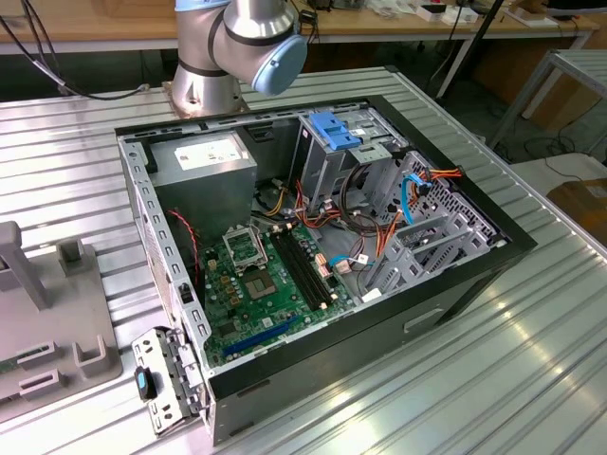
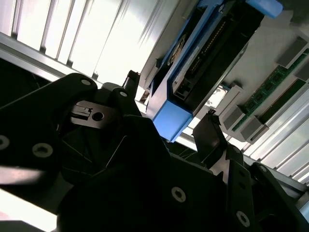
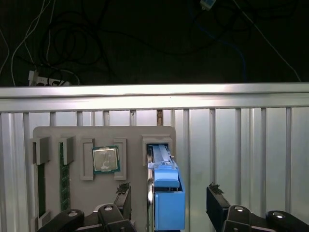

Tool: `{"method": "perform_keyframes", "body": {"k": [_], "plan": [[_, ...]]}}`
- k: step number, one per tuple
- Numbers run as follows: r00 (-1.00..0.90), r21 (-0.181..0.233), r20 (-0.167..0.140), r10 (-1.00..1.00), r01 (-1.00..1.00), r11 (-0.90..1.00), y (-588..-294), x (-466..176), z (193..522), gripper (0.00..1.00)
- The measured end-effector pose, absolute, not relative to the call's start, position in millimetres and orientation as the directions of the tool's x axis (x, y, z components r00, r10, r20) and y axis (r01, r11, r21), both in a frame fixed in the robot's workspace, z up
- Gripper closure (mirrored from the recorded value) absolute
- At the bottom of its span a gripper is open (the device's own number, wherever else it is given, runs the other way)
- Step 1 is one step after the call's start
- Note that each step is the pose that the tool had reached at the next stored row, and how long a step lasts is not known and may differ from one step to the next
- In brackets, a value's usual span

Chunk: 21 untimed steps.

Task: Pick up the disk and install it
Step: 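Pick up the disk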

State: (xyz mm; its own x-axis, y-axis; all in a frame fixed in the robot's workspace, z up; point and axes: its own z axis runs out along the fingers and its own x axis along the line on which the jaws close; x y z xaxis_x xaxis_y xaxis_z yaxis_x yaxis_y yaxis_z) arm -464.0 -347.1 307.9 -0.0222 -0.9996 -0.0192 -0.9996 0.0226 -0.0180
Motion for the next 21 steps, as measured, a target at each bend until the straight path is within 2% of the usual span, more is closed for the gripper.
{"method": "perform_keyframes", "body": {"k": [9, 10, 21], "plan": [[-0.022, -0.018, -0.019, -1.000, -1.000, 0.022, -347.1, -464.0, 307.9, 0.29], [-0.022, -0.018, -0.019, -1.000, -1.000, 0.022, -347.2, -464.0, 307.9, 0.36], [-0.022, -0.018, -0.019, -1.000, -1.000, 0.022, -347.1, -464.0, 310.6, 0.36]]}}
